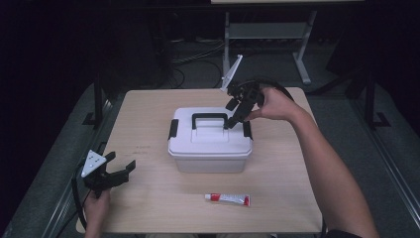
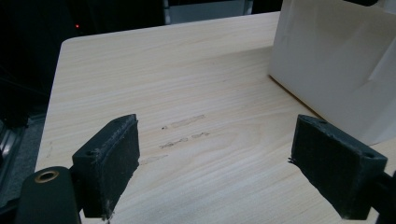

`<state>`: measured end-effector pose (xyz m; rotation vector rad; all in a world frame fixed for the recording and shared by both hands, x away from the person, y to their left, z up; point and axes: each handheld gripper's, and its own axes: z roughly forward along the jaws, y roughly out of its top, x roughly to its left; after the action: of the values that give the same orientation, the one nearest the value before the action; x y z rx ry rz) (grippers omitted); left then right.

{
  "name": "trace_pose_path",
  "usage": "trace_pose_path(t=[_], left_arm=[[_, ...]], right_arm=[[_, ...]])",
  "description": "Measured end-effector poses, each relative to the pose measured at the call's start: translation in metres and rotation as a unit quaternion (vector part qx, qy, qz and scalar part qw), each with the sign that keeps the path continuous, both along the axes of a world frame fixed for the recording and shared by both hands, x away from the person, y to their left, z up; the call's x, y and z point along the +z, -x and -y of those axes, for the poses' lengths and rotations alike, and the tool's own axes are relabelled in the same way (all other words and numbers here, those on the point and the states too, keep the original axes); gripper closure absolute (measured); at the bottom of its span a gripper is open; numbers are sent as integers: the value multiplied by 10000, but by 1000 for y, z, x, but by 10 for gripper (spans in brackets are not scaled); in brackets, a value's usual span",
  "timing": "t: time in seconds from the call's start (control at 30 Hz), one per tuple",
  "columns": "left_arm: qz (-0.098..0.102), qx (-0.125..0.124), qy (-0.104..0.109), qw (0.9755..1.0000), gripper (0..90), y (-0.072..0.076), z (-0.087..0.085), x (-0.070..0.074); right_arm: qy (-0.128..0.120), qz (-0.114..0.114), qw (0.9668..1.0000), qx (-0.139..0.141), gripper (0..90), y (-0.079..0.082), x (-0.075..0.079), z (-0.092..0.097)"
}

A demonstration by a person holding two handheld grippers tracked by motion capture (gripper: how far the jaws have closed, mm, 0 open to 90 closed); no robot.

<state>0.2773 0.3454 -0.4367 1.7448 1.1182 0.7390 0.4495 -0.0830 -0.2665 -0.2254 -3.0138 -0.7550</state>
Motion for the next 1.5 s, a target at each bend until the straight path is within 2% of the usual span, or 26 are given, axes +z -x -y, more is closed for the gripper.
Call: trace_pose_path(t=[0.4,0.57,1.1,1.43,1.5], left_arm=[[-6,27,19,10000,147,0,-2,0],[42,24,36,10000,147,0,-3,0],[54,12,-87,9999,147,1,1,0],[56,43,-64,10000,147,0,-2,0],[60,48,-80,9999,147,1,-2,1]], right_arm=[[65,-113,9998,135,312,-13,2,-17],[-39,-114,9997,191,361,-16,1,-24],[102,-299,9991,281,452,-27,-5,-39],[123,-377,9986,349,548,-34,-10,-46],[153,-396,9984,384,588,-34,-11,-49]])
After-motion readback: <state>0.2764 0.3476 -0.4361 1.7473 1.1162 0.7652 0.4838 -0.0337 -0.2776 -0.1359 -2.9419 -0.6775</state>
